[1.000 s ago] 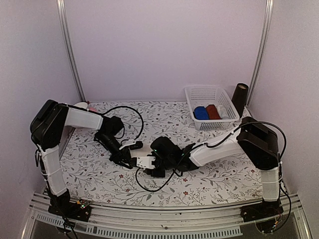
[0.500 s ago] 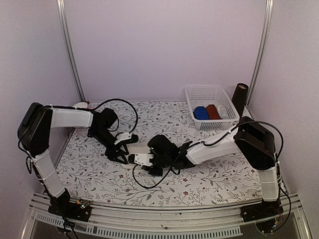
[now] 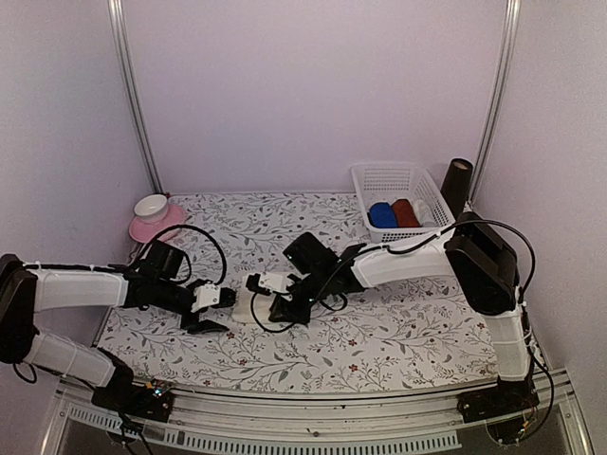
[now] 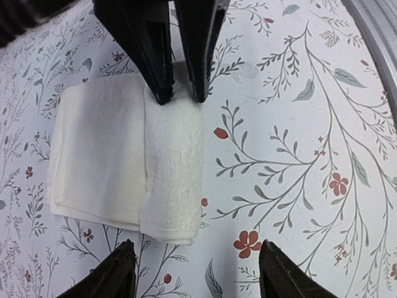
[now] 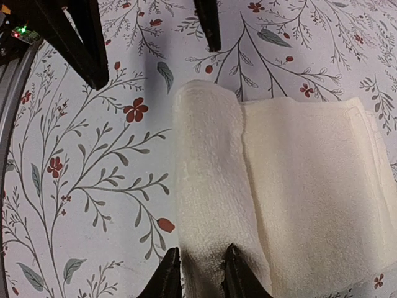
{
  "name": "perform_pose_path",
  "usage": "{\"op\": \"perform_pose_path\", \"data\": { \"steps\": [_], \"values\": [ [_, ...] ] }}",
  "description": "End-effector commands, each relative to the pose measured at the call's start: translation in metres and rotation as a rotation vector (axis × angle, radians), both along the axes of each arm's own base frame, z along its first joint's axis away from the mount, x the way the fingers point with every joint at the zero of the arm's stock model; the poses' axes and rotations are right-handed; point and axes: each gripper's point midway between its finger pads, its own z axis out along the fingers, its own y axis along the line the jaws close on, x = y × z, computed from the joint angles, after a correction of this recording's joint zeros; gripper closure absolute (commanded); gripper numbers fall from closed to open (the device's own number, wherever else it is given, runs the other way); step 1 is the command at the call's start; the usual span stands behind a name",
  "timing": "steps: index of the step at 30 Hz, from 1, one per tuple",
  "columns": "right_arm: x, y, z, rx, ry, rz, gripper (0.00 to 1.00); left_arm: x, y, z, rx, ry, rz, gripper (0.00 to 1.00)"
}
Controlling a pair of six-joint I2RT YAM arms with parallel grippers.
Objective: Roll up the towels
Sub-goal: Roll the towel at the center of the board.
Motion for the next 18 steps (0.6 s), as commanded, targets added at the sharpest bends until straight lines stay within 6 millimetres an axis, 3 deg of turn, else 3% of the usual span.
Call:
{"op": "perform_pose_path", "data": {
  "steps": [1, 11, 18],
  "values": [
    [-0.013, -0.008, -0.015, -0.054, 0.212, -0.009, 0.77, 0.02, -0.009, 0.023, -0.064, -0.276, -0.022, 0.32],
    [0.021, -0.008, -0.027, -0.086, 0.195, -0.122, 0.71, 0.006, -0.024, 0.011, -0.026, -0.347, -0.093, 0.34],
    [0.032, -0.014, -0.032, -0.085, 0.228, -0.158, 0.66, 0.002, -0.032, 0.004, -0.006, -0.346, -0.136, 0.42]
  ]
}}
